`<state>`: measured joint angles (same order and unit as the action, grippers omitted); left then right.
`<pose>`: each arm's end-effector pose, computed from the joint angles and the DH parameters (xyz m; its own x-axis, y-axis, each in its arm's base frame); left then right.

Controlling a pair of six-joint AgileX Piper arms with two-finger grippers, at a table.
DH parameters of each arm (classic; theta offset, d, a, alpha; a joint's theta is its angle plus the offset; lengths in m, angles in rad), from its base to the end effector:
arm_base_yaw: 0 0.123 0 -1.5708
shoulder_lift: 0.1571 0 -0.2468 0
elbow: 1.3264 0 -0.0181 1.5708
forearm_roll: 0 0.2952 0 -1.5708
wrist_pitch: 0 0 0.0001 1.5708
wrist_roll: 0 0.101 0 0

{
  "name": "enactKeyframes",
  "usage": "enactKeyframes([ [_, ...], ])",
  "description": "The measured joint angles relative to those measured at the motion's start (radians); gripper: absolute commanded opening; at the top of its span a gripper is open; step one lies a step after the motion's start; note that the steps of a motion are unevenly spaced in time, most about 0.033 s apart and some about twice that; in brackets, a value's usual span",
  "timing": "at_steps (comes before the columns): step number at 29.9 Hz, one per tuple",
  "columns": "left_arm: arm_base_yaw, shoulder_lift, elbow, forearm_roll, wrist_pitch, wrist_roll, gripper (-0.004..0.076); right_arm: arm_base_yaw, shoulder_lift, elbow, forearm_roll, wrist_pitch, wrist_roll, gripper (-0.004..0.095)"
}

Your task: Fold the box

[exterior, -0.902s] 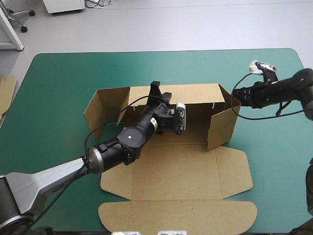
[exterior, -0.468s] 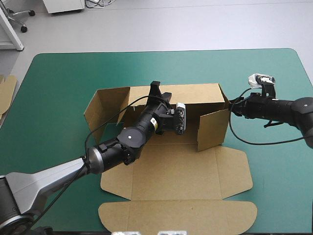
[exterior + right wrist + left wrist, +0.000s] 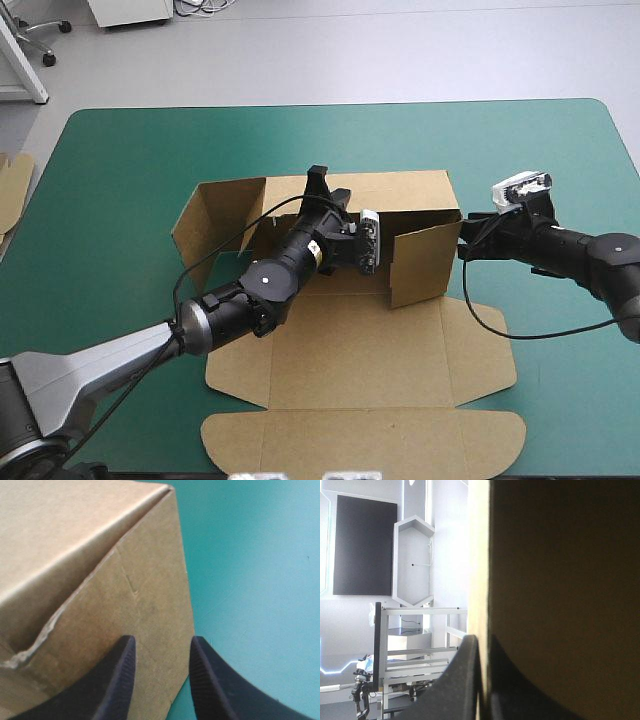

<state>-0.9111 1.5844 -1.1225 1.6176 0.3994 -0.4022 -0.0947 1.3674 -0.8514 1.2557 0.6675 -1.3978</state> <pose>0.2827 -0.3003 0.2427 0.4007 0.8950 -0.1961 0.3737 0.0357 0.9268 0.3328 0.0282 0.2127 -0.5181 -0.1283 -0.8456 -0.5090 0.8408 0.1843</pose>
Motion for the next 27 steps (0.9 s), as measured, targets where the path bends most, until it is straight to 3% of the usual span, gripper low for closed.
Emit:
enactKeyframes([
  [8, 0.000, 0.000, 0.000, 0.000, 0.009, 0.000, -0.0014, 0.013, -0.010, 0.008, -0.001, 0.008, -0.020, 0.0341],
  [27, 0.000, 0.000, 0.000, -0.001, 0.043, 0.000, -0.0014, 0.015, -0.036, 0.008, -0.169, 0.116, 0.054, 0.0374],
])
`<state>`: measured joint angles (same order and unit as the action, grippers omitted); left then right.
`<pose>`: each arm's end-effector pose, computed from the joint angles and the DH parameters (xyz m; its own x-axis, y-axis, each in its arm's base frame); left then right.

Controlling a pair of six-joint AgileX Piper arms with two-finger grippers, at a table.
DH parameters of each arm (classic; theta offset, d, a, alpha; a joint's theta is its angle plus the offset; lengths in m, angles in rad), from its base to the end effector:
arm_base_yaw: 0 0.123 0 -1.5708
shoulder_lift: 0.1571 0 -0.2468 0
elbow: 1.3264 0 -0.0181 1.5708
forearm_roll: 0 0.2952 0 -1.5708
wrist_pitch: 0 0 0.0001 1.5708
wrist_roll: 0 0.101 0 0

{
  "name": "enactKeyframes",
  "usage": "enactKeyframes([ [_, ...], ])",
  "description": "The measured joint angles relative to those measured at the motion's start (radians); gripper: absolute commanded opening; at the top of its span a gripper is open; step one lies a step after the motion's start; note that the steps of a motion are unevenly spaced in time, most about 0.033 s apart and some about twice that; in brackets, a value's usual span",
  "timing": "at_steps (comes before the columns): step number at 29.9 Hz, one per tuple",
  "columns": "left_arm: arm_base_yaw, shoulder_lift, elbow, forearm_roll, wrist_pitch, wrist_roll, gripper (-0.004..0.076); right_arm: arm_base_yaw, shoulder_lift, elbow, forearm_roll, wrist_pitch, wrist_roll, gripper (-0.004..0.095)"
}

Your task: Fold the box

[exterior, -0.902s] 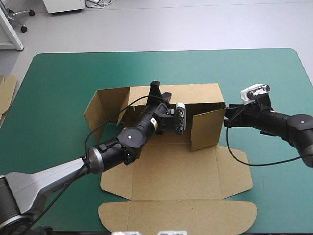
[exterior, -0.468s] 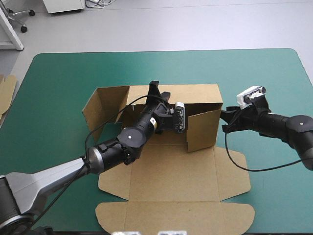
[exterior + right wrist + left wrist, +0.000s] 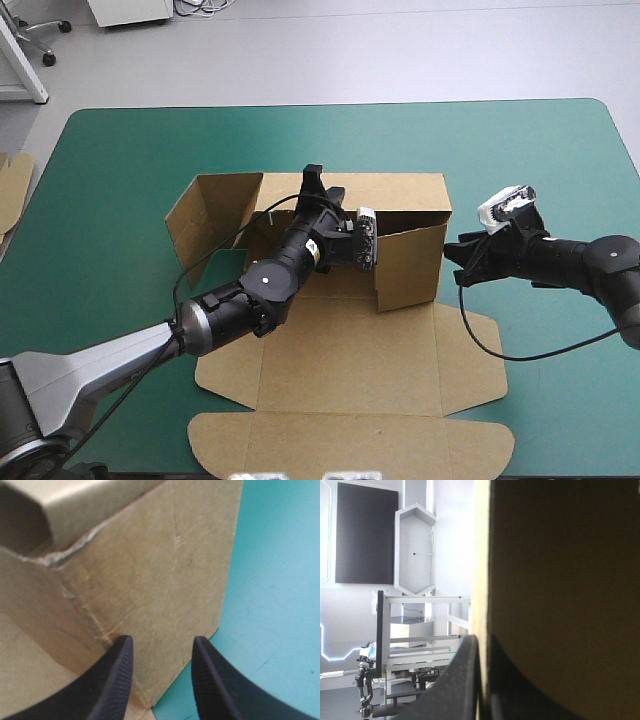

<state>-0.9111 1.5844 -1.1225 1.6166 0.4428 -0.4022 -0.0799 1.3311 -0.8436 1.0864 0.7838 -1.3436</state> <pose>0.2848 -0.2965 0.2435 0.3664 0.9120 -0.1842 0.3600 0.0436 0.9319 0.3155 0.0381 0.2122 -0.5346 -0.2707 -0.8005 -0.6217 0.7676 0.1556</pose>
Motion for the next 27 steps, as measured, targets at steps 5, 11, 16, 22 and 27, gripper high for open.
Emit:
enactKeyframes([
  [5, 0.000, 0.001, 0.000, -0.003, 0.011, 0.000, -0.0014, 0.000, -0.006, 0.000, -0.031, 0.018, 0.017, 0.0374],
  [11, 0.000, 0.001, 0.000, -0.003, 0.015, -0.001, -0.0014, 0.004, -0.009, 0.000, -0.051, 0.051, 0.030, 0.0374],
  [16, 0.000, 0.002, 0.000, 0.000, 0.016, -0.003, -0.0014, 0.008, -0.014, 0.003, -0.048, 0.024, 0.000, 0.0426],
  [22, 0.000, 0.002, 0.000, 0.000, 0.022, -0.003, -0.0014, 0.008, 0.023, 0.005, -0.017, -0.057, -0.065, 0.0613],
  [27, 0.000, 0.003, 0.001, 0.008, 0.022, -0.003, -0.0014, 0.008, 0.049, 0.007, 0.037, -0.049, -0.133, 0.0614],
])
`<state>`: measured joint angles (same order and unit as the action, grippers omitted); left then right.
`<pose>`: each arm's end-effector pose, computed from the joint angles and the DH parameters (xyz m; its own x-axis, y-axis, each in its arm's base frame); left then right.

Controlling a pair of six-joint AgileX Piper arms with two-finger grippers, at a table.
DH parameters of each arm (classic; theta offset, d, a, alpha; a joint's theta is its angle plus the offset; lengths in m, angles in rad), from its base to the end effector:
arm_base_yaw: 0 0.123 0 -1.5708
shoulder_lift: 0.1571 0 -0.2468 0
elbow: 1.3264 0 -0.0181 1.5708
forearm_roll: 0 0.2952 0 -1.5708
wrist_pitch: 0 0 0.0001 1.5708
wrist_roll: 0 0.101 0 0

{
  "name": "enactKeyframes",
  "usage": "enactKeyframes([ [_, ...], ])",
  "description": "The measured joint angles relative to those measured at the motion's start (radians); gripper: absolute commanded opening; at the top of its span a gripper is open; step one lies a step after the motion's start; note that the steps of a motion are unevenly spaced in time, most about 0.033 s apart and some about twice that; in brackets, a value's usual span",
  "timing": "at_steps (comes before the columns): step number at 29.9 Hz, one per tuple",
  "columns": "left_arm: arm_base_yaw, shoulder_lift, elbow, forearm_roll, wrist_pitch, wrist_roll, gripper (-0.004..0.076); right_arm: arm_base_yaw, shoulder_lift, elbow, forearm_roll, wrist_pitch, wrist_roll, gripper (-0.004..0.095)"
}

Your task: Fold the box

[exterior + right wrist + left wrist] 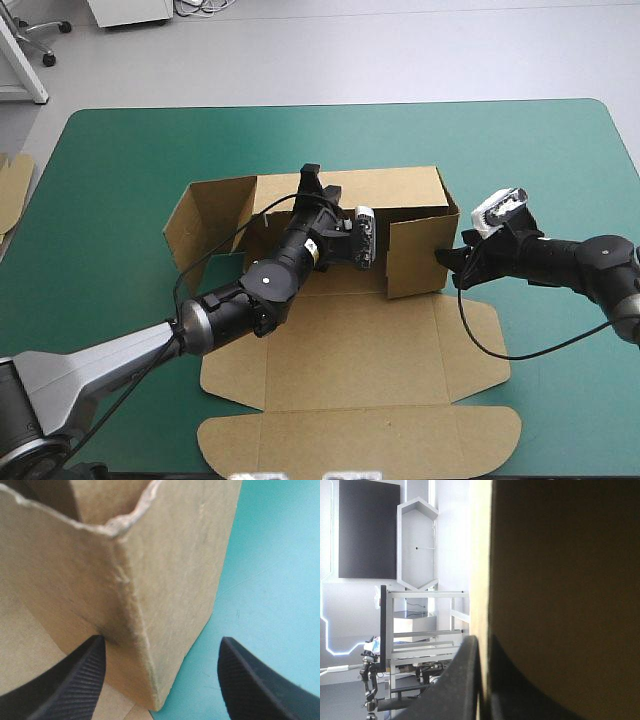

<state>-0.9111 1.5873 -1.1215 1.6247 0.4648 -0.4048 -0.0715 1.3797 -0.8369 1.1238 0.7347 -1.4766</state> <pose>0.2861 -0.2949 0.2427 0.3514 0.9203 -0.1720 0.3503 0.0412 0.9357 0.3226 0.0382 0.1968 -0.4899 -0.3333 -0.8056 -0.6502 0.7552 0.0830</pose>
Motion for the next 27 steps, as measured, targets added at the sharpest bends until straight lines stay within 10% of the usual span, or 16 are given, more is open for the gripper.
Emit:
enactKeyframes([
  [27, 0.001, 0.044, -0.032, 0.093, 0.000, -0.070, -0.0014, 0.105, 0.006, -0.055, 0.080, -0.082, -0.015, 0.0605],
])
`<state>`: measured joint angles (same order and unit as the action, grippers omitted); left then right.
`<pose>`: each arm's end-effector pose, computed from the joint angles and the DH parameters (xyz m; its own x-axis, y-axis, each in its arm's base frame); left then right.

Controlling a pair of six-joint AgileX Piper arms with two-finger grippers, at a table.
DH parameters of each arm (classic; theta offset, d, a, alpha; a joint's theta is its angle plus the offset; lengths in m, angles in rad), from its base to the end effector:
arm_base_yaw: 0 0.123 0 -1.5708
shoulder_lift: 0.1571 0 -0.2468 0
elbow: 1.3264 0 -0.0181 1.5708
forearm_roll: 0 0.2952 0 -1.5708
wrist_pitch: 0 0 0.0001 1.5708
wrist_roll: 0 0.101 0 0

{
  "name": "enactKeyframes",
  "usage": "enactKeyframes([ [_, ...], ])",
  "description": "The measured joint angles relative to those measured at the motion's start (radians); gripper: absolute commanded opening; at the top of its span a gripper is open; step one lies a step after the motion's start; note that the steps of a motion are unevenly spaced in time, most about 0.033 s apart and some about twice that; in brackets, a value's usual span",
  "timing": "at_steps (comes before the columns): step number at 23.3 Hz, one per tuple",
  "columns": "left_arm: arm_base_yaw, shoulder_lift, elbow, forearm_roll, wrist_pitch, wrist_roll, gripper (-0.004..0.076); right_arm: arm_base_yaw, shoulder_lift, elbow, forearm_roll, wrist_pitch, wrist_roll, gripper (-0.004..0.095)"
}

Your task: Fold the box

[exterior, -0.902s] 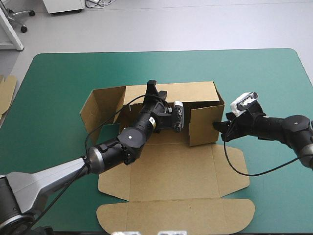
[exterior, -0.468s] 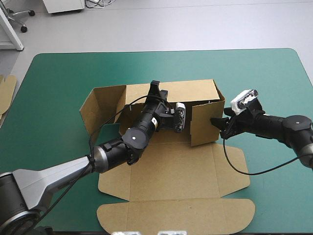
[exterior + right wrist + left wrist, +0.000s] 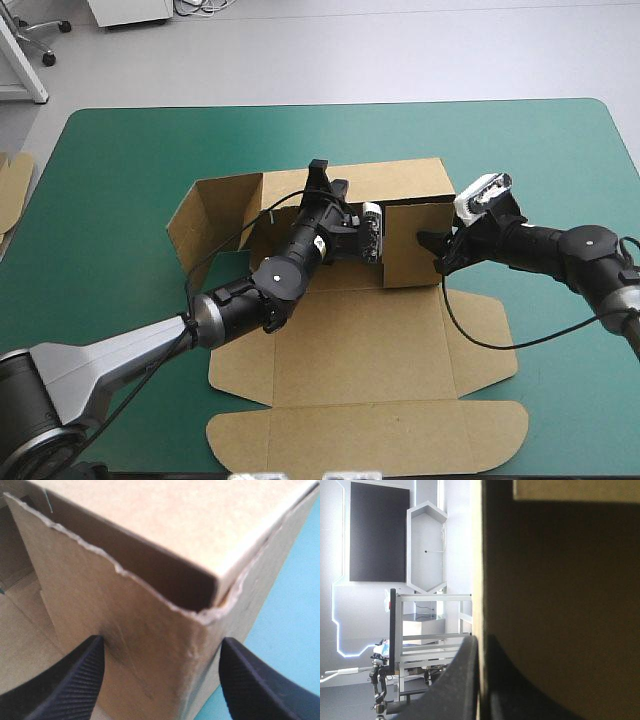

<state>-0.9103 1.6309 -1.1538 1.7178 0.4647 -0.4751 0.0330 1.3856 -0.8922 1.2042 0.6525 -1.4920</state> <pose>0.2926 -0.3034 0.2404 0.3694 0.9155 -0.1594 0.3193 0.0361 0.9470 0.3343 0.0684 0.2178 -0.4103 -0.3127 -0.8567 -0.6642 0.7462 0.0458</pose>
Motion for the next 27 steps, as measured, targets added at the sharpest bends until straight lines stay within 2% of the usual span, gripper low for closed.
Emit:
enactKeyframes([
  [6, 0.000, 0.002, -0.003, 0.000, -0.004, -0.001, -0.0014, 0.039, 0.000, -0.081, -0.208, -0.028, 0.275, 0.0566],
  [7, 0.000, 0.002, -0.004, 0.000, -0.006, -0.001, -0.0014, 0.049, 0.000, -0.103, -0.275, -0.028, 0.355, 0.0566],
  [11, 0.000, 0.002, -0.004, 0.000, -0.010, -0.001, -0.0014, 0.063, 0.002, -0.119, -0.326, -0.027, 0.465, 0.0533],
  [15, 0.000, 0.002, -0.004, 0.000, -0.008, -0.001, -0.0014, 0.071, 0.050, -0.153, -0.341, -0.012, 0.554, 0.0420],
  [20, 0.000, 0.002, -0.004, -0.005, -0.001, -0.001, -0.0014, 0.105, 0.078, -0.212, -0.508, -0.007, 0.690, 0.0271],
  [23, 0.000, 0.002, -0.004, -0.005, 0.001, -0.001, -0.0014, 0.105, 0.082, -0.220, -0.524, 0.000, 0.689, 0.0177],
  [27, 0.000, 0.002, -0.004, -0.005, 0.011, 0.003, -0.0014, 0.105, 0.082, -0.222, -0.524, 0.000, 0.674, 0.0004],
])
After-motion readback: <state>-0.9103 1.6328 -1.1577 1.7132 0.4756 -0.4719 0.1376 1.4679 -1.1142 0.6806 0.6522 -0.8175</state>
